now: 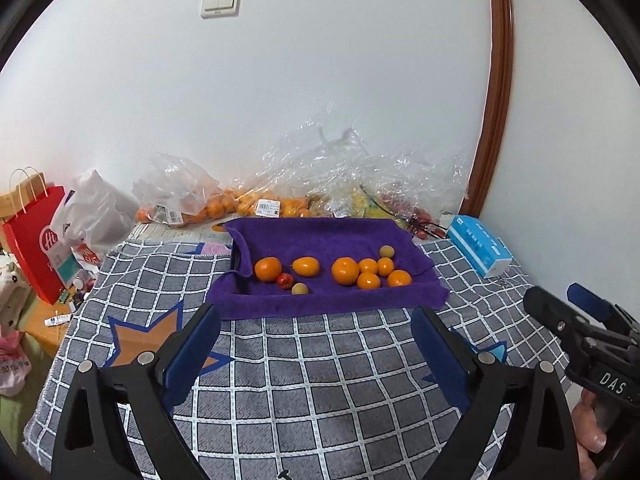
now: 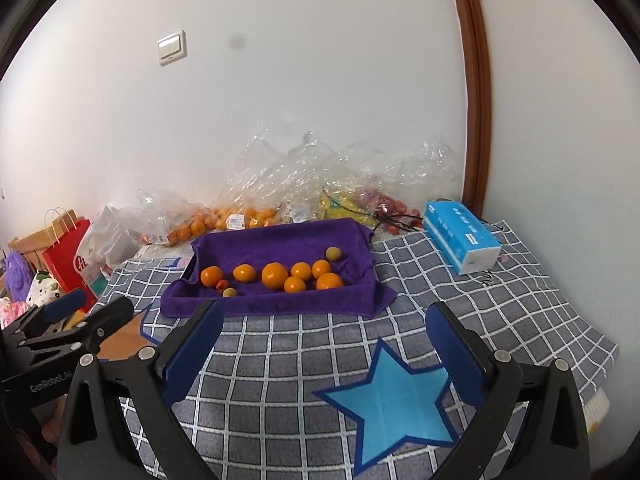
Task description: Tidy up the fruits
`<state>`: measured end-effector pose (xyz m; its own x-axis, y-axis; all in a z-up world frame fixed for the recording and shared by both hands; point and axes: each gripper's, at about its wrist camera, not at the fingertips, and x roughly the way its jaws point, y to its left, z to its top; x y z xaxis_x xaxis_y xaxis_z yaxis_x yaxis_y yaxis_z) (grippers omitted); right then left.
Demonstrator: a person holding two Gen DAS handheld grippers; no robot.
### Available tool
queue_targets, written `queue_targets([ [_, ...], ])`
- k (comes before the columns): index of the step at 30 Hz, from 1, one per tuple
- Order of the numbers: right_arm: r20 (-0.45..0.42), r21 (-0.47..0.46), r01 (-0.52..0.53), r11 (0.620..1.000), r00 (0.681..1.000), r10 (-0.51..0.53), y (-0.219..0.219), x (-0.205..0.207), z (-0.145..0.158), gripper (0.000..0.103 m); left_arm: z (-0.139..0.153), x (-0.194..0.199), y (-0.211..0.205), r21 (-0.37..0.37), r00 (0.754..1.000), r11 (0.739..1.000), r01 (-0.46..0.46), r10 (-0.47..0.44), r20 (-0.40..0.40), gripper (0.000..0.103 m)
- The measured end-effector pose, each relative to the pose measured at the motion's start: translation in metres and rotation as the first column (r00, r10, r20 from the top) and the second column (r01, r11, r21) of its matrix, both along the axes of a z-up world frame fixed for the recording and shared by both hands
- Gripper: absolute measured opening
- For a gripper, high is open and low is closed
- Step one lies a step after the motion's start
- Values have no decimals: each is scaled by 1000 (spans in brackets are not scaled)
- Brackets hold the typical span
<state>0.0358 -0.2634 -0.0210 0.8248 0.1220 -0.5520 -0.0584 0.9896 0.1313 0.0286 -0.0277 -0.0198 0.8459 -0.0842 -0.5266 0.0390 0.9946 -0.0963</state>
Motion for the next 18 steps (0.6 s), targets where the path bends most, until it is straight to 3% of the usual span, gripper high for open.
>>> queue_targets([
  [18, 17, -28, 7, 1000, 1000, -7, -5, -18, 5, 100, 9, -14, -9, 30, 1000, 999, -19, 18, 23, 97],
])
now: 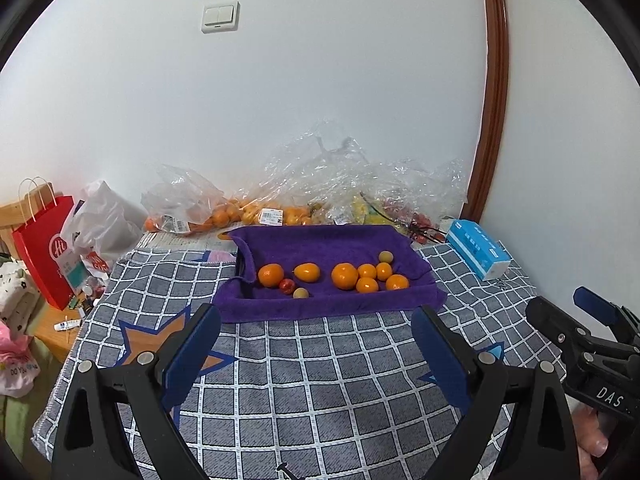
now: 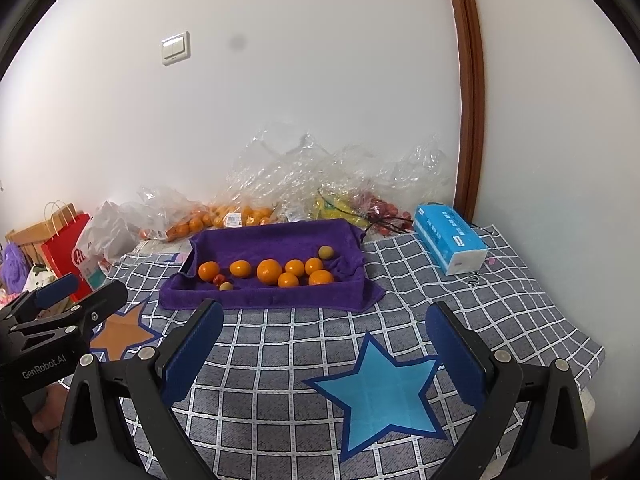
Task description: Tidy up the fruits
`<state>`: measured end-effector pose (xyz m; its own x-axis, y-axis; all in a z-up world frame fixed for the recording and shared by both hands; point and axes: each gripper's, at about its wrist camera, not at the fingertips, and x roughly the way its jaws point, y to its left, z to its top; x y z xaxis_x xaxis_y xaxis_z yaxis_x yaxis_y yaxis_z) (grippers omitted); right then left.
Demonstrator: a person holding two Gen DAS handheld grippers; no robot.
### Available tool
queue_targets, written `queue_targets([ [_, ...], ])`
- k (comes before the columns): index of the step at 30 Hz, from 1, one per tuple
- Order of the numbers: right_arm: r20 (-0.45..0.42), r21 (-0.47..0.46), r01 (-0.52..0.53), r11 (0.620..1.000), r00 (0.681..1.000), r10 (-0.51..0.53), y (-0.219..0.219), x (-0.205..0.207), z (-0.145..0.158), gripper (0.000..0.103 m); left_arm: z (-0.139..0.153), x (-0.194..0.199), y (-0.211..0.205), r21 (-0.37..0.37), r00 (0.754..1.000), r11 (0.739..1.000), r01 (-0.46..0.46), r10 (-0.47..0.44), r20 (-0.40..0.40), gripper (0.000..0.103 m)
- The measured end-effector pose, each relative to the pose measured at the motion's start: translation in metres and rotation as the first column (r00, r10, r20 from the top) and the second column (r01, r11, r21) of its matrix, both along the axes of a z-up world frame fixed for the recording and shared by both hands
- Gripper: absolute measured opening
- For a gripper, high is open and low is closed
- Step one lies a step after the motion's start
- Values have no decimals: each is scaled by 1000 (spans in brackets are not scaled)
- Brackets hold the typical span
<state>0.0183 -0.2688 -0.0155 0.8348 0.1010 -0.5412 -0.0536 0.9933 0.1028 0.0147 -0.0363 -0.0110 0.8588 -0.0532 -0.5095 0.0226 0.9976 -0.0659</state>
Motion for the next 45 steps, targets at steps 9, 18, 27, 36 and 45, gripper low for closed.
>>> queue_targets([
  [9, 3, 0, 1, 1000, 1000, -1, -1, -1, 1, 100, 1, 0, 0, 10, 1000, 1000, 1, -1, 0, 97],
  [18, 2, -11, -1, 1000, 1000, 1, 2, -1, 1, 100, 0, 0, 1, 8, 1000, 1000, 0, 0, -7, 97],
  [27, 7, -17, -2, 1000, 1000, 2, 5, -1, 3, 100, 0, 1, 1, 8, 1000, 1000, -3, 3, -7, 97],
  [36, 9, -19, -2, 1000, 1000, 2, 6, -2, 4, 100, 0, 1, 3, 7, 1000, 1000, -3, 3, -6, 97],
  [45, 10, -21, -1, 1000, 1000, 2, 6, -3, 4, 100, 1, 1, 4, 7, 1000, 1000, -4, 4, -7, 97],
])
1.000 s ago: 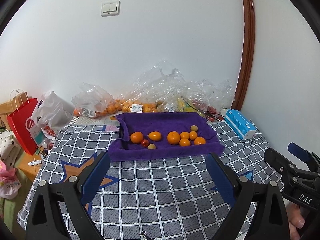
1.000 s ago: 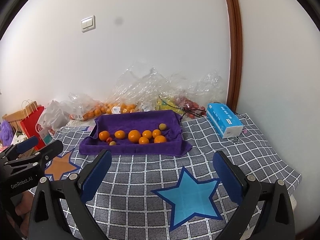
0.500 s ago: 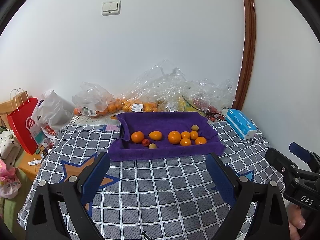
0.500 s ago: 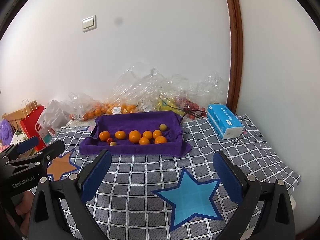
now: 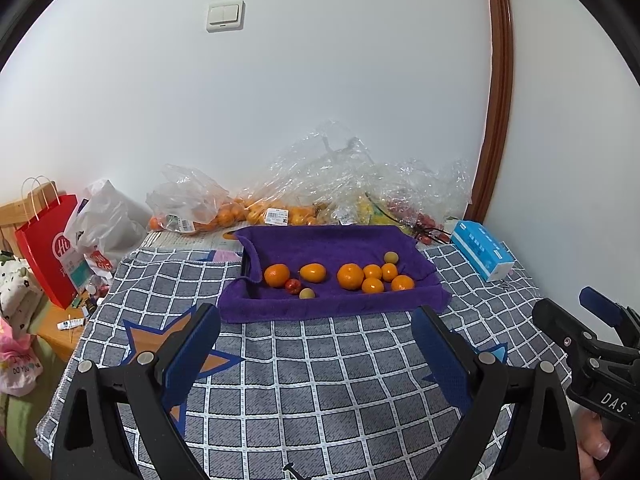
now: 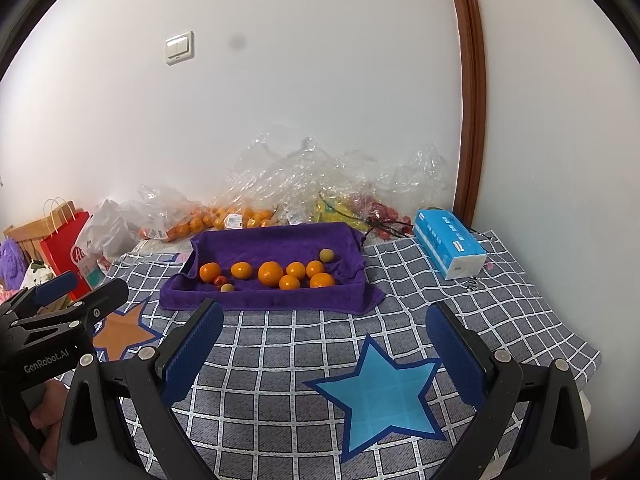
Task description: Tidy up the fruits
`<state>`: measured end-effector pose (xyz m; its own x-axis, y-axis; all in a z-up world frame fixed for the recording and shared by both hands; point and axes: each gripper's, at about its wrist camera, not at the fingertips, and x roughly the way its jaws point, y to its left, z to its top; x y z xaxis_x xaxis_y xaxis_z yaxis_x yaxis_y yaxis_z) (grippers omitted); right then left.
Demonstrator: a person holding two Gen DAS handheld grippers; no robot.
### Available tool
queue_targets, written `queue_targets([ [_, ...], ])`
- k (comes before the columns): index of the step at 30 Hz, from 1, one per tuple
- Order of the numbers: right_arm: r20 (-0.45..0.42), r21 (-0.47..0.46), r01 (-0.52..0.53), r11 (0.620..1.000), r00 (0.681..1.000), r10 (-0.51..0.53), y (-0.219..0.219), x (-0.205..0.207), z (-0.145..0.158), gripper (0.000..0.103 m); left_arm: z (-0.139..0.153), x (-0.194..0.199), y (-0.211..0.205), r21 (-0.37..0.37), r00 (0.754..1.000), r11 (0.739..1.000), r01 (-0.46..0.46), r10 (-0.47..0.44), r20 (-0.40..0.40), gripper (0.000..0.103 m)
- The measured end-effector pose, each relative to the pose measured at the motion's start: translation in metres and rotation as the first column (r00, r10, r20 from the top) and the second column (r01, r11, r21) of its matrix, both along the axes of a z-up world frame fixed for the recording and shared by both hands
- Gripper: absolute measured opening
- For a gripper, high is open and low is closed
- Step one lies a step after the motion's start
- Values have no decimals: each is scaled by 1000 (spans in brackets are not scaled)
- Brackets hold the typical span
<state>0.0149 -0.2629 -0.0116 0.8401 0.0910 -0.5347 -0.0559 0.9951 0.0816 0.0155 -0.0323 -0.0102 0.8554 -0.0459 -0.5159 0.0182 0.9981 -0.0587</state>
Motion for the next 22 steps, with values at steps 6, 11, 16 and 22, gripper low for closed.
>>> queue_targets([
  [6, 2, 0, 1, 1000, 1000, -1, 0, -1, 1, 100, 0, 0, 0, -1, 1000, 1000, 1, -1, 1, 97],
  [11, 2, 2, 1, 1000, 1000, -1, 0, -1, 2, 100, 0, -1, -1, 0, 1000, 1000, -1, 1, 0, 97],
  [16, 3, 4, 2, 1000, 1000, -2, -1, -1, 2, 100, 0, -1, -1, 0, 1000, 1000, 0, 0, 1, 97],
  [22, 2, 5, 1, 1000, 1000, -1, -1, -1, 2, 100, 1, 0, 0, 0, 1000, 1000, -4, 4, 3, 97],
])
